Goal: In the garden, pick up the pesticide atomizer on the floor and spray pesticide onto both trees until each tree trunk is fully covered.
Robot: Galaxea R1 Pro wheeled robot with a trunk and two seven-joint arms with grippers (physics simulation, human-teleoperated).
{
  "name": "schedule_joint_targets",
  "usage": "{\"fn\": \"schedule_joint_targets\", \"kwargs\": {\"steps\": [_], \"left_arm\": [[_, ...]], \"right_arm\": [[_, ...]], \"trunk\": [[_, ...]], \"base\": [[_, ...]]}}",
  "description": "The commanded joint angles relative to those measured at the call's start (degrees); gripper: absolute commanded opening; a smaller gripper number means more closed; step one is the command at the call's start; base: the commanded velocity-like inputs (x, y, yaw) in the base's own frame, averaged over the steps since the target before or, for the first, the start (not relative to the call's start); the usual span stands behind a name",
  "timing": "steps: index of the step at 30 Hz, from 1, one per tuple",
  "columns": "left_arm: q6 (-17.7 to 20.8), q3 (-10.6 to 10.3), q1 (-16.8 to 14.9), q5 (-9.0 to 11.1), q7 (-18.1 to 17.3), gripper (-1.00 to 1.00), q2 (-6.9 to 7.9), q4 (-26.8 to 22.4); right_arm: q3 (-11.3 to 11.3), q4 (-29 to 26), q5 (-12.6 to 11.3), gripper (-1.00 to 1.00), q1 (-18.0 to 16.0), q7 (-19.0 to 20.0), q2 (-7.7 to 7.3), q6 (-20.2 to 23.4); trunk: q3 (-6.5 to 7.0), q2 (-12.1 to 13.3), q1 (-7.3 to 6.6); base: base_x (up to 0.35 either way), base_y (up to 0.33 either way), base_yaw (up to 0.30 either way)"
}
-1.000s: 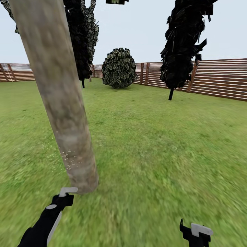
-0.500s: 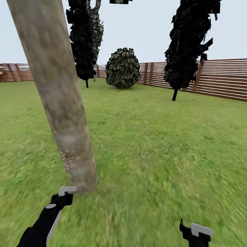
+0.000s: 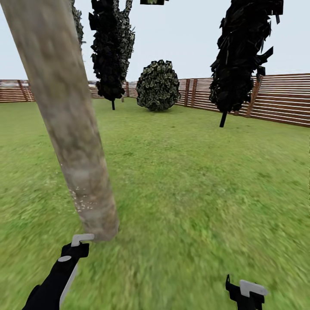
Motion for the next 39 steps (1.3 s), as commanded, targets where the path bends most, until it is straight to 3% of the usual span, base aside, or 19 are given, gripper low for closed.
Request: {"fn": "schedule_joint_targets", "kwargs": {"steps": [1,11,25,34,39], "left_arm": [[0.0,0.0,0.0,0.0,0.0,-1.00,0.00,0.0],[0.0,0.0,0.0,0.0,0.0,-1.00,-0.02,-0.1],[-0.4,0.0,0.0,0.1,0.0,-1.00,-0.06,-0.1],[-0.3,0.0,0.0,0.1,0.0,-1.00,-0.02,-0.2],[-0.3,0.0,0.0,0.1,0.0,-1.00,-0.08,-0.1]], "right_arm": [[0.0,0.0,0.0,1.00,0.0,0.0,0.00,0.0],[0.0,0.0,0.0,1.00,0.0,0.0,0.09,0.0],[0.0,0.0,0.0,1.00,0.0,0.0,0.18,0.0],[0.0,0.0,0.0,1.00,0.0,0.0,0.18,0.0],[0.0,0.0,0.0,1.00,0.0,0.0,0.18,0.0]], "trunk": [[0.00,0.0,0.00],[0.00,0.0,0.00],[0.00,0.0,0.00],[0.00,0.0,0.00],[0.00,0.0,0.00]], "base": [[0.001,-0.273,0.000],[0.034,-0.273,0.012],[0.102,-0.273,0.260],[0.011,-0.273,0.026],[0.141,-0.267,0.245]]}}
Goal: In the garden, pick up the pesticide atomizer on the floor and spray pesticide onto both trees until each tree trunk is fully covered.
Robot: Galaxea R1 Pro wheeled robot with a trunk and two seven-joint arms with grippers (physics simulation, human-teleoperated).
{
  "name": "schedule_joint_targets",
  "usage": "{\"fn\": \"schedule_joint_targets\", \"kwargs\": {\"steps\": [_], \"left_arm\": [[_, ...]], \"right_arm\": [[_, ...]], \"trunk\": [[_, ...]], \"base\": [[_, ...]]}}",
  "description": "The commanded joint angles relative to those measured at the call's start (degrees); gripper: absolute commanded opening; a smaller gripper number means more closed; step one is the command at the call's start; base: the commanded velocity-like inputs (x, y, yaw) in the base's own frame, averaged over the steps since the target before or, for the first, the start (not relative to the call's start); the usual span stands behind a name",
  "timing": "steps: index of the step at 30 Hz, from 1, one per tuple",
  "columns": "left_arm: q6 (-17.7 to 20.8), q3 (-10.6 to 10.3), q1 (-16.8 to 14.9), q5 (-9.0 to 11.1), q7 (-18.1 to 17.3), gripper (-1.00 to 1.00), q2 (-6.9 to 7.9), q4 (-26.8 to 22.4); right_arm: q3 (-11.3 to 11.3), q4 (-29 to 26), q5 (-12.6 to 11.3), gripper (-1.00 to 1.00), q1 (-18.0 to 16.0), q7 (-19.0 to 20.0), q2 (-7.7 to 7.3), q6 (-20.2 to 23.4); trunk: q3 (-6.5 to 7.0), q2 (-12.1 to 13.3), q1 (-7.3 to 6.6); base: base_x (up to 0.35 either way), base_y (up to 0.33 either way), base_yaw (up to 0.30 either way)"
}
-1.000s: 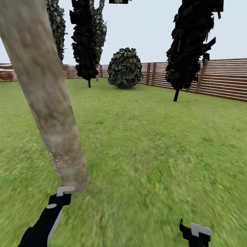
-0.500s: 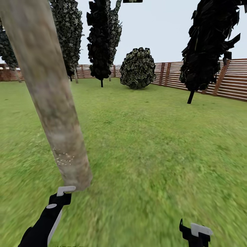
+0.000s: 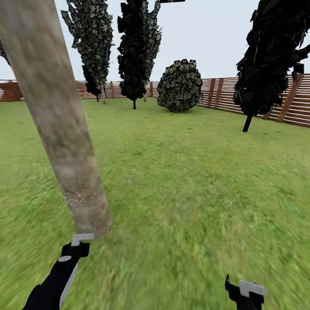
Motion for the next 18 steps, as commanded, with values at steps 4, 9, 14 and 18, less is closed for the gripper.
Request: {"fn": "schedule_joint_targets", "kwargs": {"steps": [4,9,14,18], "left_arm": [[0.0,0.0,0.0,0.0,0.0,-1.00,0.00,0.0],[0.0,0.6,-0.5,0.0,-0.2,-1.00,0.22,-4.7],[1.0,1.1,-0.8,0.0,-0.7,-1.00,0.85,-11.0],[2.6,-3.2,-0.3,-0.1,-0.9,-1.00,-0.22,-15.5]], "right_arm": [[0.0,0.0,0.0,1.00,0.0,0.0,0.00,0.0],[-0.1,0.0,0.0,1.00,0.0,-0.1,-0.17,0.0],[0.0,0.0,0.0,1.00,0.0,-0.1,-0.18,0.0],[0.0,0.0,0.0,1.00,0.0,0.0,-0.18,0.0]], "trunk": [[0.00,0.0,0.00],[0.00,0.0,0.00],[0.00,0.0,0.00],[0.00,0.0,0.00]], "base": [[0.197,-0.228,0.278],[0.147,-0.120,0.160],[0.002,-0.001,0.001],[0.000,0.000,0.000]]}}
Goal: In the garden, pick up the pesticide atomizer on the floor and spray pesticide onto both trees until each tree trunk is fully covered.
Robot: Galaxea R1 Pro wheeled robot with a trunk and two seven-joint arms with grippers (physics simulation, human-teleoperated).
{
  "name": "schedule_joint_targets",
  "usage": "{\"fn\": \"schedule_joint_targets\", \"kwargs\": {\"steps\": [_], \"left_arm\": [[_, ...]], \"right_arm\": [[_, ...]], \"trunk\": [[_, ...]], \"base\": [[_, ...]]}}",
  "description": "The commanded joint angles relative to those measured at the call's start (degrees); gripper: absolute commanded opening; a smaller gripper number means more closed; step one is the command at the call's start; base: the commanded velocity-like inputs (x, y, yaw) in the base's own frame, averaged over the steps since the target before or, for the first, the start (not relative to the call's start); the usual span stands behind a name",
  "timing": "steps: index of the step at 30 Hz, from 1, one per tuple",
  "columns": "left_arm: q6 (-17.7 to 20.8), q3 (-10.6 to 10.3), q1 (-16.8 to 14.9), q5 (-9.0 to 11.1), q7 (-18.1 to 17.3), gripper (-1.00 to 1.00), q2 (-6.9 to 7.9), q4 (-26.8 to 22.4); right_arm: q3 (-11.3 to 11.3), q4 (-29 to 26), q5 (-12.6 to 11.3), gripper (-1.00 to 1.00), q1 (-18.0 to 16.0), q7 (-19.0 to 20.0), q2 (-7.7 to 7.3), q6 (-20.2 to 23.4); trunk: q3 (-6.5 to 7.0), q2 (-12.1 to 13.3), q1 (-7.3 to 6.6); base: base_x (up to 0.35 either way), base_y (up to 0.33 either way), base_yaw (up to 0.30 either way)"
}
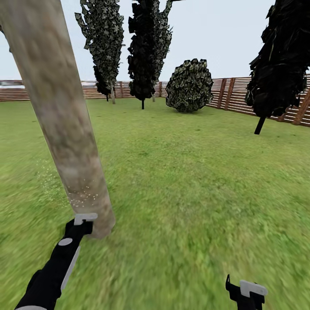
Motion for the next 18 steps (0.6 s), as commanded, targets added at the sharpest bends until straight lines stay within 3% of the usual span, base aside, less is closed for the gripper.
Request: {"fn": "schedule_joint_targets", "kwargs": {"steps": [1,3,5,7,10,12,14,15,16,18], "left_arm": [[0.2,-2.1,0.1,-0.2,-0.1,-1.00,-0.05,-1.0],[1.0,-3.4,0.2,-0.2,-0.2,-1.00,-0.02,-2.8],[2.9,-3.2,0.0,-0.1,-1.1,-1.00,0.35,-4.5],[5.2,-0.7,-0.3,-0.2,-3.1,-1.00,0.78,-6.1],[7.3,7.4,-0.4,-0.4,-9.0,-1.00,2.82,-7.9],[7.4,8.4,-0.2,-0.6,-10.3,-1.00,2.89,-8.2],[7.5,7.3,-0.2,-0.6,-10.6,-1.00,2.63,-8.2],[7.9,2.8,-0.4,-0.4,-10.7,-1.00,2.13,-8.3],[8.8,1.5,-0.5,-0.4,-10.6,-1.00,2.07,-8.6],[10.9,0.9,-0.6,-0.4,-10.4,-1.00,2.29,-8.8]], "right_arm": [[0.0,0.0,0.0,1.00,0.0,0.0,0.00,0.0],[0.0,0.0,0.0,1.00,0.0,0.0,0.00,0.0],[0.0,0.0,0.0,1.00,0.0,0.0,0.00,0.0],[0.0,0.0,0.0,1.00,0.0,0.0,0.00,0.0],[0.0,0.0,0.0,1.00,0.0,0.0,0.00,0.0],[0.0,0.0,0.0,1.00,0.0,0.0,0.00,0.0],[0.0,0.0,0.0,1.00,0.0,0.0,0.00,0.0],[0.0,0.0,0.0,1.00,0.0,0.0,0.00,0.0],[0.0,0.0,0.0,1.00,0.0,0.0,0.00,0.0],[0.0,0.0,0.0,1.00,0.0,0.0,0.00,0.0]], "trunk": [[0.00,0.0,0.00],[0.00,0.0,0.00],[0.00,0.0,0.00],[0.00,0.0,0.00],[0.00,0.0,0.00],[0.00,0.0,0.00],[0.00,0.0,0.00],[0.00,0.0,0.00],[0.00,0.0,0.00],[0.00,0.0,0.00]], "base": [[0.000,0.000,0.000],[0.000,0.000,0.000],[0.000,0.000,0.000],[0.000,0.000,0.000],[0.000,0.000,0.000],[0.000,0.000,0.000],[0.000,0.000,0.000],[0.000,0.000,0.000],[0.000,0.000,0.000],[0.000,0.000,0.000]]}}
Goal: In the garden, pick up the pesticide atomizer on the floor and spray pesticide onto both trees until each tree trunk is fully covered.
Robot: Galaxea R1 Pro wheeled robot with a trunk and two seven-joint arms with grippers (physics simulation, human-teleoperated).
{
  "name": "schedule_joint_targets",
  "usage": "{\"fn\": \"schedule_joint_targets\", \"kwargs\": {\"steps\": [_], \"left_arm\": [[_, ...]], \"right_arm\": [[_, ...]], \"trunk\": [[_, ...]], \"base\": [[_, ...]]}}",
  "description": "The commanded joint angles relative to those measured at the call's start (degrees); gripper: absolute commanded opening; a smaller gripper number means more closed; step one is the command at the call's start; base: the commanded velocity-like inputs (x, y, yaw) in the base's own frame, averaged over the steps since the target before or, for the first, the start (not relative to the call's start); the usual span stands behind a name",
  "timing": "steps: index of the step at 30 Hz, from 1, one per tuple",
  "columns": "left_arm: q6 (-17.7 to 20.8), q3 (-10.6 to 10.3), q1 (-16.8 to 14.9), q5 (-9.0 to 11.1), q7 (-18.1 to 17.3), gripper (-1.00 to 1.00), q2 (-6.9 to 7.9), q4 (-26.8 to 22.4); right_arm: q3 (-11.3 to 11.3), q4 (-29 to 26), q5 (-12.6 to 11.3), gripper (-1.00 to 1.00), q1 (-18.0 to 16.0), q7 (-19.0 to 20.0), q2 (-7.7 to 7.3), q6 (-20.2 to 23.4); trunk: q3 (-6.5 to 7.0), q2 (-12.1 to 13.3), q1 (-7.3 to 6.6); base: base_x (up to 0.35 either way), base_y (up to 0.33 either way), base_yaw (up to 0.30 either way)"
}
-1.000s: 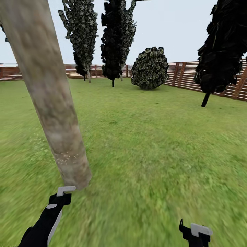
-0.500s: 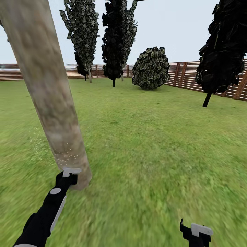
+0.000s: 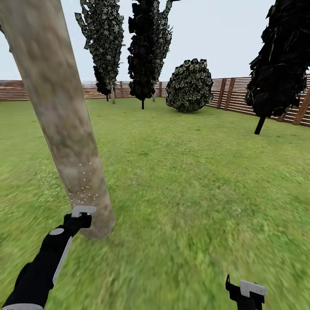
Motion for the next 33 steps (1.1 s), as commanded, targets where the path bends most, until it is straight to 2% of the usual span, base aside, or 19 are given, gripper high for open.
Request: {"fn": "schedule_joint_targets", "kwargs": {"steps": [1,3,4,6,7,8,11,13,16,18,19,23,24,26,27,30,33], "left_arm": [[0.5,0.3,0.0,0.0,0.1,-1.00,0.13,-0.1],[1.3,3.6,-0.9,-0.2,0.2,-1.00,0.80,-0.3],[1.5,6.0,-1.4,-0.2,-0.1,-1.00,1.55,-0.3],[1.7,8.5,-1.7,0.0,-0.3,-1.00,2.69,-0.3],[1.7,8.8,-1.5,-0.2,-0.4,-1.00,2.74,-0.7],[1.7,8.2,-1.4,-0.3,-0.4,-1.00,2.72,-1.3],[1.7,3.9,-1.2,-0.3,-0.3,-1.00,2.66,-2.7],[1.7,2.7,-1.2,-0.4,-0.3,-1.00,2.72,-3.5],[1.8,2.7,-1.3,-0.5,-0.2,-1.00,3.32,-3.7],[1.9,3.8,-1.6,-0.7,0.0,-1.00,4.23,-3.7],[3.8,4.2,-1.9,-0.6,-0.2,-1.00,5.62,-3.4],[7.5,4.8,-1.9,-0.3,-0.5,-1.00,7.37,-1.7],[7.4,6.2,-1.9,-0.3,-0.5,-1.00,7.63,0.4],[7.1,7.3,-1.8,-0.3,-0.6,-1.00,7.27,2.3],[7.2,5.2,-1.7,0.0,-0.6,-1.00,6.77,2.7],[7.1,5.1,-2.0,-0.5,0.0,-1.00,7.45,2.7],[7.0,5.1,-1.4,-0.2,0.1,-1.00,7.01,2.4]], "right_arm": [[0.0,0.0,0.0,1.00,0.0,0.0,0.03,0.0],[0.0,0.0,0.0,1.00,0.0,0.0,0.08,0.0],[0.0,0.0,0.0,1.00,0.0,0.0,0.08,0.0],[0.0,0.1,0.0,1.00,0.0,0.0,0.09,0.0],[0.0,0.0,0.0,1.00,0.0,0.0,0.09,0.0],[0.0,0.1,0.0,1.00,0.0,0.0,0.09,0.0],[0.0,0.0,0.0,1.00,0.0,0.0,0.09,0.0],[0.0,0.0,0.0,1.00,0.0,0.0,0.07,0.0],[0.0,0.0,0.0,1.00,0.0,0.0,0.07,0.0],[0.0,0.0,0.0,1.00,0.0,0.0,0.09,0.0],[0.0,0.0,0.0,1.00,0.0,0.1,0.09,0.0],[0.0,0.0,0.0,1.00,0.0,0.1,0.08,0.0],[0.0,0.0,0.0,1.00,0.0,0.1,0.08,0.0],[0.0,0.0,0.0,1.00,0.0,0.1,0.06,0.0],[0.0,0.0,0.0,1.00,0.0,0.1,0.07,0.0],[0.0,0.0,0.0,1.00,0.0,0.2,0.08,0.0],[0.0,0.0,0.0,1.00,0.0,0.2,0.09,0.0]], "trunk": [[0.00,0.0,0.00],[0.00,0.0,0.00],[0.00,0.0,0.00],[0.00,0.0,0.00],[0.00,0.0,0.00],[0.00,0.0,0.00],[0.00,0.0,0.00],[0.00,0.0,0.00],[0.00,0.0,0.00],[0.00,0.0,0.00],[0.00,0.0,0.00],[0.00,0.0,0.00],[0.00,0.0,0.00],[0.00,0.0,0.00],[0.00,0.0,0.00],[0.00,0.0,0.00],[0.00,0.0,0.00]], "base": [[0.000,0.000,0.000],[0.000,0.000,0.000],[0.000,0.000,0.000],[0.000,0.000,0.000],[0.000,0.000,0.000],[0.000,0.000,0.000],[0.000,0.000,0.000],[0.152,0.079,0.000],[0.180,0.116,0.000],[0.036,0.021,0.000],[0.007,0.004,0.000],[0.002,0.001,0.000],[0.000,0.000,0.000],[0.000,0.000,0.000],[0.000,0.000,0.000],[0.198,0.089,0.000],[0.252,0.146,0.000]]}}
